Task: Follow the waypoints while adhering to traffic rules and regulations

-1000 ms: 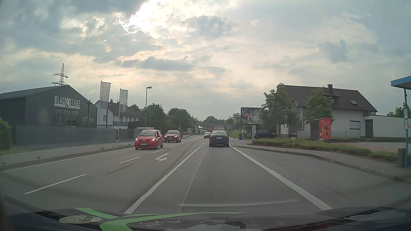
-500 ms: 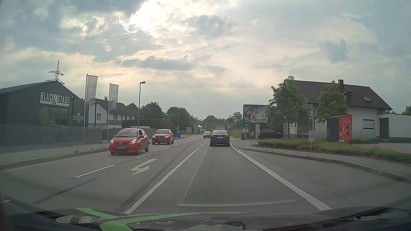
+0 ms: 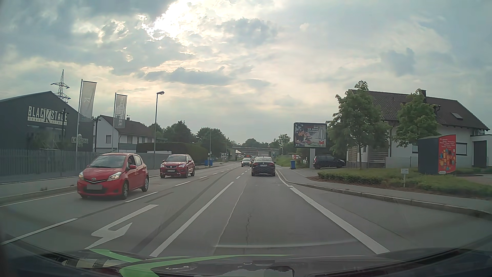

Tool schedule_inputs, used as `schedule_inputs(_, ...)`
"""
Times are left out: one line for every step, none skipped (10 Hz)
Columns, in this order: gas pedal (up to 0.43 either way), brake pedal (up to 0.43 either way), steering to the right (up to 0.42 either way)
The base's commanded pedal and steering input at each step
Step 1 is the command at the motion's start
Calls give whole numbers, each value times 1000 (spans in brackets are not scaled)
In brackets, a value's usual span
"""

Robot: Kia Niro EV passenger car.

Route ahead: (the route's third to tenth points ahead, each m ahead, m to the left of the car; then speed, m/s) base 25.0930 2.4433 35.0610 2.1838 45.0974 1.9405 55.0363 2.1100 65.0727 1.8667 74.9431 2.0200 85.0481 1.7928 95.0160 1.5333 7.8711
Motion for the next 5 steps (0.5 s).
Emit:
schedule_inputs(110,0,6)
schedule_inputs(110,0,6)
schedule_inputs(118,0,6)
schedule_inputs(118,0,6)
schedule_inputs(118,0,6)
